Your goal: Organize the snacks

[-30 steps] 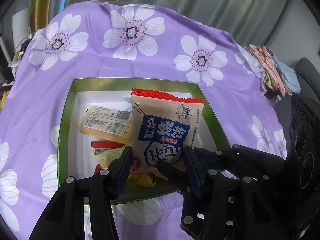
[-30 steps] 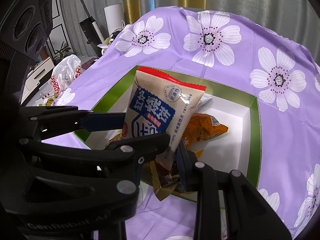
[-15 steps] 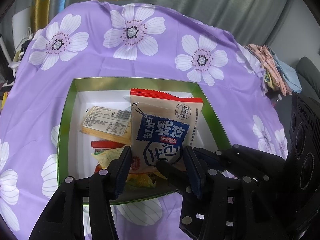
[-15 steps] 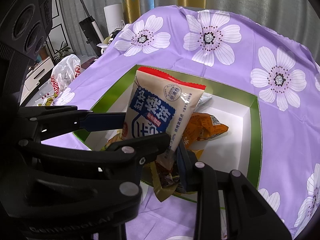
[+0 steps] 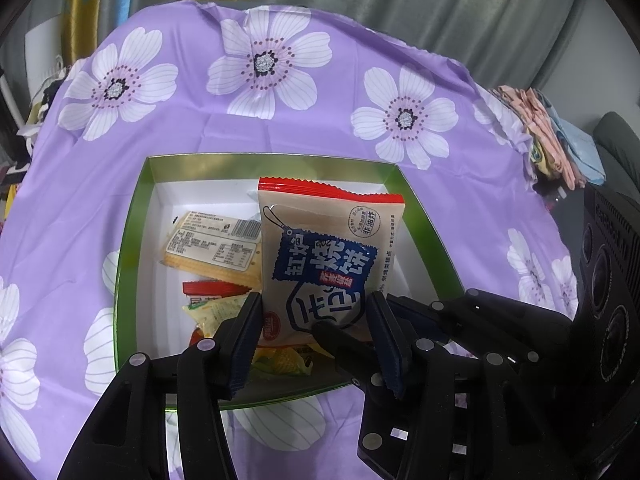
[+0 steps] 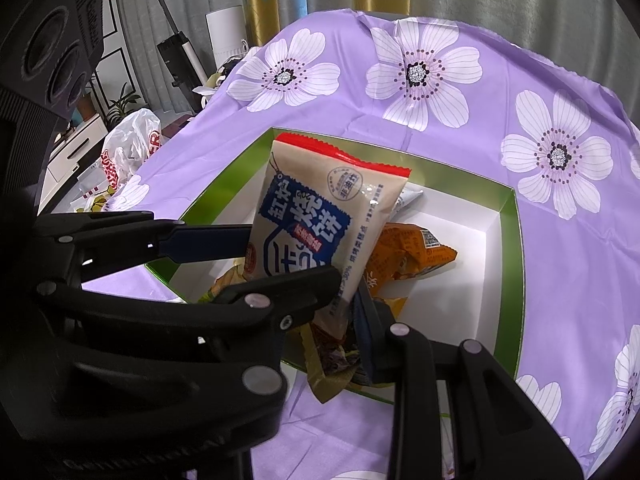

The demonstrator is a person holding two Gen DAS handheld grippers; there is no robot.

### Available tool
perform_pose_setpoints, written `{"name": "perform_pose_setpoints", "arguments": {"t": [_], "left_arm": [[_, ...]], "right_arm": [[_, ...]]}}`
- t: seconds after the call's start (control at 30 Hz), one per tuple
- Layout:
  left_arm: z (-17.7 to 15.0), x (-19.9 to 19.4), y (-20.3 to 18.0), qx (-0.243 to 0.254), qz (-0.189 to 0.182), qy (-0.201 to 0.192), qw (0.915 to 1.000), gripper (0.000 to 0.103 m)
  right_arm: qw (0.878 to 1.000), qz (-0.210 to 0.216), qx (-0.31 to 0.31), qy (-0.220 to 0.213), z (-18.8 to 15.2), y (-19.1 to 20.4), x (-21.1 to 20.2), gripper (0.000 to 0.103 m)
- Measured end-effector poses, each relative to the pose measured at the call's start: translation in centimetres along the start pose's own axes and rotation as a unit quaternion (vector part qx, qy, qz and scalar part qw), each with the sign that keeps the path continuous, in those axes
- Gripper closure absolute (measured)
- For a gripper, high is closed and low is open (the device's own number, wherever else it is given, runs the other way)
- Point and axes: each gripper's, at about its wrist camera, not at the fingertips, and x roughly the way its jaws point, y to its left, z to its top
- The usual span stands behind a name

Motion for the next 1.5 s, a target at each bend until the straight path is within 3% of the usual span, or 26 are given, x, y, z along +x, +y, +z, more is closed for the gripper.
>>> {"name": "perform_pose_setpoints", "arguments": {"t": [0.4,0.67,0.97,1.07,1.17,1.5], "left_arm": [[0.05,0.10,0.18,-0.001,0.002,0.002,1.0000,0.051],[0.03,0.41,0.09,0.001,0.000,0.008,1.0000,0.051],[-0.08,0.50,0.08,0.002,0.005,0.008,1.0000,0.049],[-0.06,0.58,0.09,0.001,0.009,0.009,0.9999,0.046],[-0.04,0.60,0.08,0.000,0.016,0.010,0.9998,0.034],[0.05,0.47,0.23,-0.002,0.027,0.010,0.9996,0.027]], "right_arm": [[1.000,0.002,0.004,0.001,-0.10,-0.19,0.15,0.069],[1.000,0.005,0.016,0.002,-0.14,-0.47,0.25,0.059],[1.000,0.002,0.015,0.003,-0.06,-0.46,0.23,0.060],[1.000,0.000,0.015,0.003,-0.06,-0.46,0.23,0.061],[1.000,-0.004,0.015,0.003,0.04,-0.57,0.21,0.061],[1.000,-0.011,0.018,-0.003,0.08,-0.71,0.00,0.053]]}}
